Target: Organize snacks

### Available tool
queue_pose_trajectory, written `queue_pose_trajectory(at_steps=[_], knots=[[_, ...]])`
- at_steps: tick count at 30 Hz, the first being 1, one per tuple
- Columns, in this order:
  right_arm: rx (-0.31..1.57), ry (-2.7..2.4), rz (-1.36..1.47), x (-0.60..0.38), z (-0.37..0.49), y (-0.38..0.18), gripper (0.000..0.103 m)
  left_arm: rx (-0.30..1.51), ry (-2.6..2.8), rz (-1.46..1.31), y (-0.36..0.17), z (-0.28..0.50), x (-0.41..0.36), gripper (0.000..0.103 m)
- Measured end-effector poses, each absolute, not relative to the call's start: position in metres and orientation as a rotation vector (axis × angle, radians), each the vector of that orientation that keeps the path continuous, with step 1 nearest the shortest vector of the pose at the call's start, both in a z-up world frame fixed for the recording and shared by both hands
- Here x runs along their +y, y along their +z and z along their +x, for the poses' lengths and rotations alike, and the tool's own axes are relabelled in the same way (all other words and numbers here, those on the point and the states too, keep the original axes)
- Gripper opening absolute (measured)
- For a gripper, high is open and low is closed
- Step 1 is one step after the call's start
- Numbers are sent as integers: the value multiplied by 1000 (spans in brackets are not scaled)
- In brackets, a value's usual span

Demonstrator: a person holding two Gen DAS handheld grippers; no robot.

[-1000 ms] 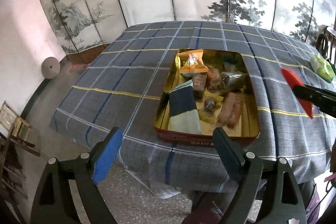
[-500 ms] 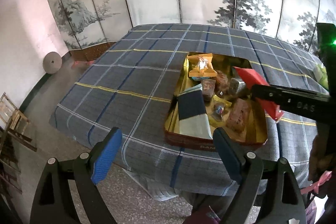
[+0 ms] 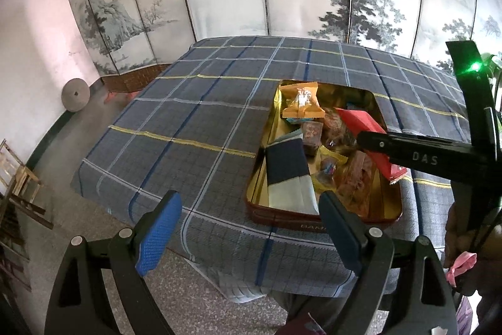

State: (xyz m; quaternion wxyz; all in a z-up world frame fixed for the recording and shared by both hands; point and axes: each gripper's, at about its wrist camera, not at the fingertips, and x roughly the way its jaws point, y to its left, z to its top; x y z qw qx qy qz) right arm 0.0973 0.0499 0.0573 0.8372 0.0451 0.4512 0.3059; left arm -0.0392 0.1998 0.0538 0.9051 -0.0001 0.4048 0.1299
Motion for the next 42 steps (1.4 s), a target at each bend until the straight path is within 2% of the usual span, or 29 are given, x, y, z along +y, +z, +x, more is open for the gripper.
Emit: queue_pose_trajectory(at_steps=[11, 42], knots=[[954, 622, 78, 56, 102, 51, 44, 830, 278, 5, 52, -39, 201, 90], [956, 680, 150, 53, 95, 54, 47, 829, 276, 8, 52, -39, 200, 92]])
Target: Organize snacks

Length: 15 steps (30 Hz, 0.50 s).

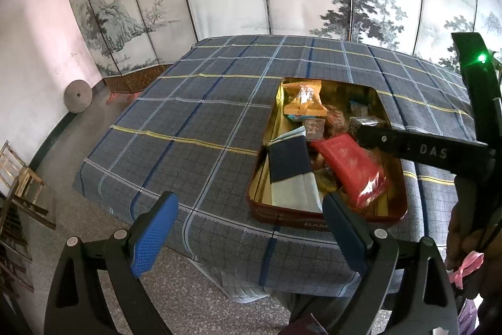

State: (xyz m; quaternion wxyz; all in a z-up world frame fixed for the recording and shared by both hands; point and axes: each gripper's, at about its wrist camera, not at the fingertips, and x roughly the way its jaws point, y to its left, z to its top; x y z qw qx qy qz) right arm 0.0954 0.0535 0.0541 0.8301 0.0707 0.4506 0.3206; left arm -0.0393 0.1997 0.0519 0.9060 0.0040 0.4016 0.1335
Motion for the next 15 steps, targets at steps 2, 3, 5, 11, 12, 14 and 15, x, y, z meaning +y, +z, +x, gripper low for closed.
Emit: queue_pose_trajectory(at_steps=[2, 3, 5, 11, 12, 14, 15], knots=[[943, 680, 155, 51, 94, 57, 47, 827, 275, 12, 51, -40, 199, 92], [937, 682, 155, 51, 93, 59, 47, 825, 275, 13, 51, -41, 199, 92], [928, 684, 153, 49, 89, 62, 47, 821, 272, 15, 50, -42, 198, 92], [776, 623, 16, 50, 52, 86, 50, 788, 241, -13, 56, -48, 199, 92], [745, 605, -4, 49, 46, 90, 52, 779, 240, -25, 59, -50, 200, 92], [678, 581, -35, 45, 31, 102, 57, 759, 250, -34, 64, -52, 201, 92], [644, 572, -44, 43, 23, 108, 59, 748, 253, -38, 66, -54, 201, 92]])
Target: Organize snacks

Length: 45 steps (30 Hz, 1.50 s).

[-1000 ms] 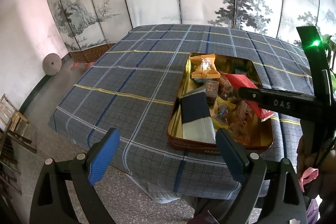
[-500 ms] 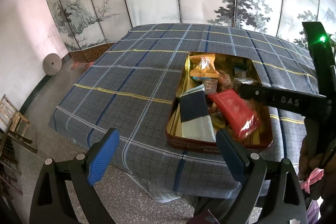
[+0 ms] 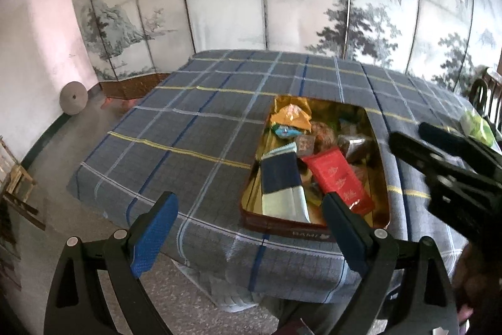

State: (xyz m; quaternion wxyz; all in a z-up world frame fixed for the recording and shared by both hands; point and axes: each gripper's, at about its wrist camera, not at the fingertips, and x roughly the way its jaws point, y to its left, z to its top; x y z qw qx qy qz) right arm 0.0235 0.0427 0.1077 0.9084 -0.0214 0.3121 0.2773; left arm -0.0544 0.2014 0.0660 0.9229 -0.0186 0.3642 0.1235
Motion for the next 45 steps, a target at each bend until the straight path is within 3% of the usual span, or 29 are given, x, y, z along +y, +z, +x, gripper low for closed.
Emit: queue_pose_trajectory(at_steps=[6, 15, 30, 45], knots=[[490, 561, -100, 32, -18, 140, 68, 635, 295, -31, 86, -74, 199, 92], [389, 561, -88, 14, -58, 173, 69, 400, 394, -9, 144, -130, 190, 103], [290, 539, -43, -20, -94, 206, 72, 204, 411, 7, 219, -187, 184, 103], [298, 529, -41, -18, -103, 204, 73, 419, 252, -44, 190, -161, 170, 103]])
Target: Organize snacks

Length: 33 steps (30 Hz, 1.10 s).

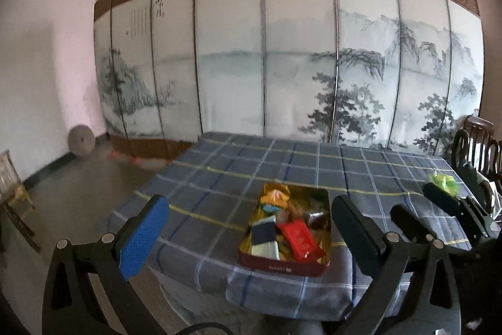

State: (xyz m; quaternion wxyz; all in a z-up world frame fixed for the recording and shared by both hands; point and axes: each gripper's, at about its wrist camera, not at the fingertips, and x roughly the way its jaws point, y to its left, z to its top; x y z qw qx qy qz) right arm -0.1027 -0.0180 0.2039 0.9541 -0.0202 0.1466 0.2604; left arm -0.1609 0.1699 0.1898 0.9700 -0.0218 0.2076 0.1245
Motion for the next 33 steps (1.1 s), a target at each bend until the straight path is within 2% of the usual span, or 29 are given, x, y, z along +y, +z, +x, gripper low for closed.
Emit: queue_pose_trajectory(at_steps=[33], knots=[[353, 469, -64, -11, -107, 184, 74, 553, 317, -40, 135, -139, 173, 103]])
